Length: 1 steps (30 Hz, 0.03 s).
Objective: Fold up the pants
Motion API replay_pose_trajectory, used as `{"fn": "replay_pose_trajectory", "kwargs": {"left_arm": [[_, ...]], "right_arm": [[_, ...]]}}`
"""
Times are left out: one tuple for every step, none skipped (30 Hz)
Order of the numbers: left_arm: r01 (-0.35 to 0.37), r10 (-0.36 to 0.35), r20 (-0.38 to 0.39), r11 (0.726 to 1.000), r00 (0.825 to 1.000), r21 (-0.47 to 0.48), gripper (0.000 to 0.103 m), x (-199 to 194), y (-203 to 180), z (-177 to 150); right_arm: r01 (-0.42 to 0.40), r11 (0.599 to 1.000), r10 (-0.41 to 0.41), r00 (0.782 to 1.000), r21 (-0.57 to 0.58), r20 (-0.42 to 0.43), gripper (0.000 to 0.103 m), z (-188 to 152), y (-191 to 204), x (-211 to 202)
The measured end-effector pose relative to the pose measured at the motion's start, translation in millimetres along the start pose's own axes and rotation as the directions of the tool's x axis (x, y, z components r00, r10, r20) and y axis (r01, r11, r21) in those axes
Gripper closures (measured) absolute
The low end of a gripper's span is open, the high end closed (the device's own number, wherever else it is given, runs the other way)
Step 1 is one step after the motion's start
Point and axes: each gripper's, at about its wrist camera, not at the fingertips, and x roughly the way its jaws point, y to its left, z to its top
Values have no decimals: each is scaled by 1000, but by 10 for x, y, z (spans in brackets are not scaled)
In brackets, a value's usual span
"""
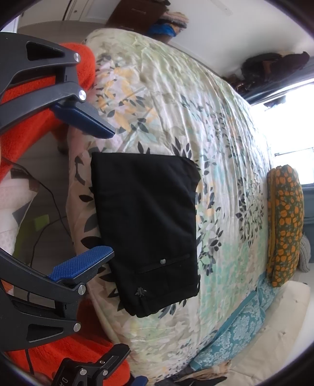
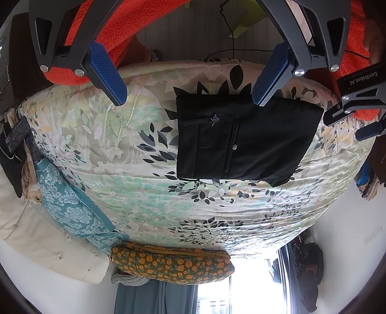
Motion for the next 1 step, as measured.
{"fn": "replay_pose_trajectory", "kwargs": {"left_arm": [[-2, 2, 2, 1000, 1000, 4, 11, -3, -5, -1]], "right_arm": [[-1, 1000, 1, 1000, 1, 0, 0, -6, -2, -1]]}}
